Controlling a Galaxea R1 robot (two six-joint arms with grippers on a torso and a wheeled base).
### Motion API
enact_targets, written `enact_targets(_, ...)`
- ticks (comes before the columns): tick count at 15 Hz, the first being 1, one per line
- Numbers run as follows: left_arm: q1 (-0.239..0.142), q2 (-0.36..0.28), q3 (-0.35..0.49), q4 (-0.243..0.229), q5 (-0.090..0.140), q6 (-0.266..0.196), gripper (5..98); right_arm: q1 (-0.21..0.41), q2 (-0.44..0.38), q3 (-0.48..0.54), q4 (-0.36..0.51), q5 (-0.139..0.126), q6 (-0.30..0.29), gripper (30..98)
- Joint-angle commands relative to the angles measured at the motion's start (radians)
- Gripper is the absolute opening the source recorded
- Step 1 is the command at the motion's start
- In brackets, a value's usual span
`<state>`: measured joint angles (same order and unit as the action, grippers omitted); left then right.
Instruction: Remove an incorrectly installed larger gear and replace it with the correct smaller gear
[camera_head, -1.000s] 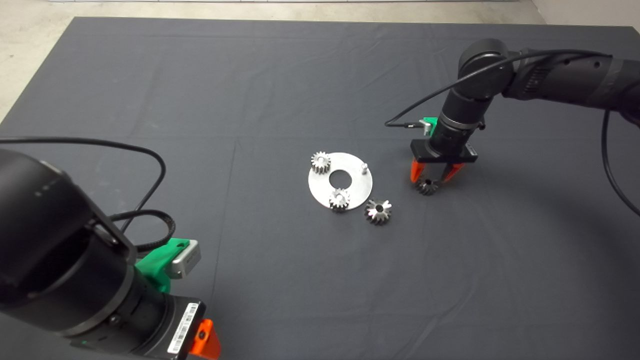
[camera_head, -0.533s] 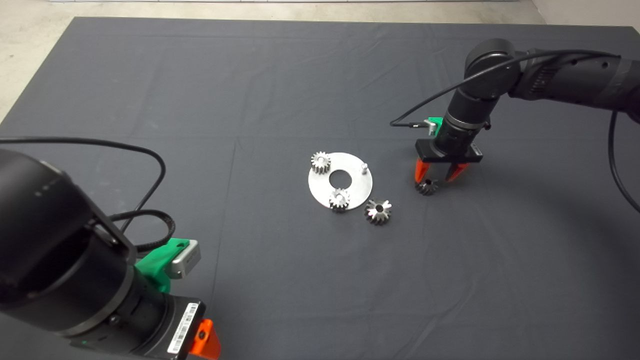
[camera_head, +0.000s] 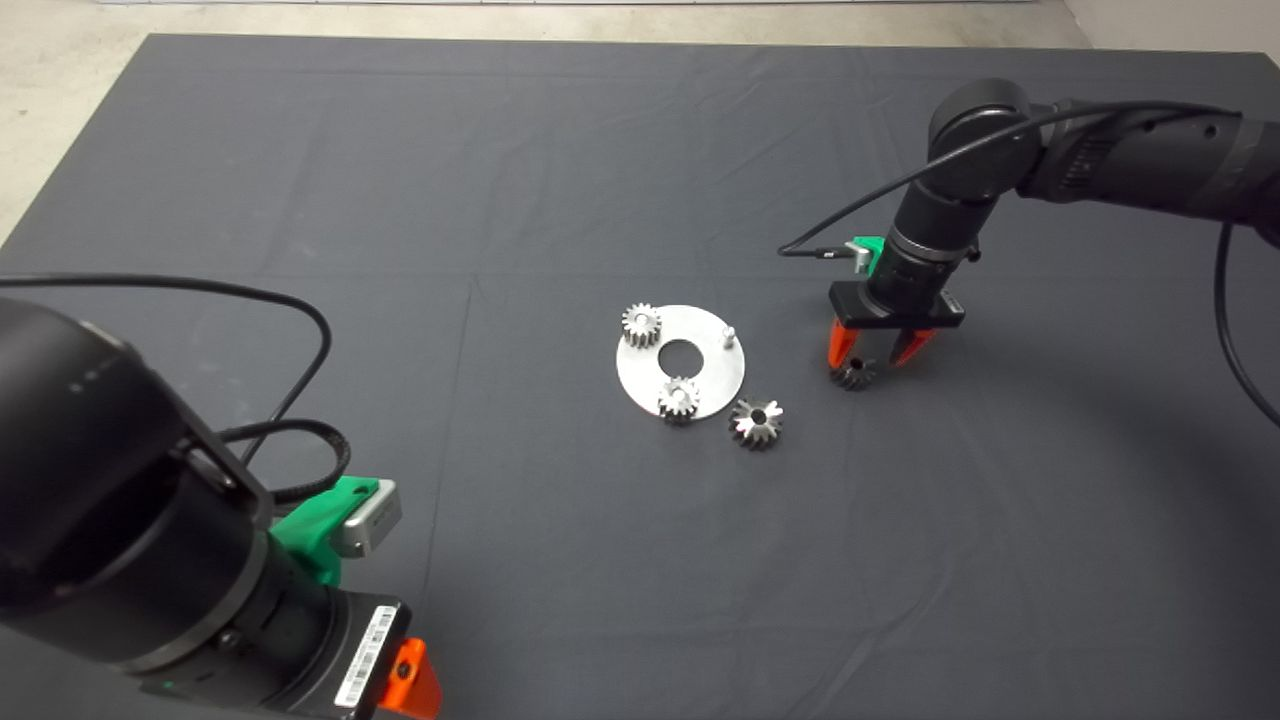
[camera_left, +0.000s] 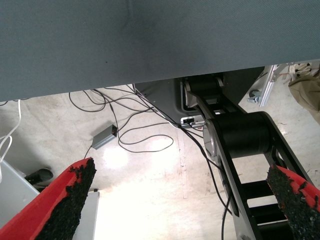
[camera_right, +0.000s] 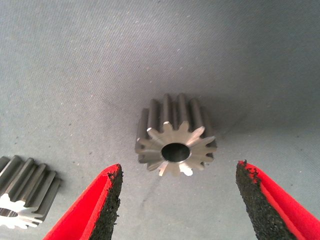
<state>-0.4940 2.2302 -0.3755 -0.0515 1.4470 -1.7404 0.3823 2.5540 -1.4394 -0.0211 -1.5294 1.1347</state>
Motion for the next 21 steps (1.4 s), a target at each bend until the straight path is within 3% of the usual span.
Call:
enact_targets(1,-0.012,-0.004,-0.002,0.004,0.001,0.002,88.3,0.026,0.001,0.013,0.041,-0.129,-0.003,60.6)
enact_targets(8,-0.012,-0.004,-0.002,0.004,0.003,0.002,88.3,0.024,0.006,0.010,0.041,-0.129,0.002,62.1)
enact_targets(12,-0.012,-0.004,-0.002,0.004,0.003,0.002,88.3,0.027,0.006,0.010,0.041,-0.129,0.002,72.4)
enact_targets(21,-0.011,-0.005,0.003,0.005,0.003,0.001,88.3,0.020,-0.004,0.024,0.029,-0.129,-0.004,72.7)
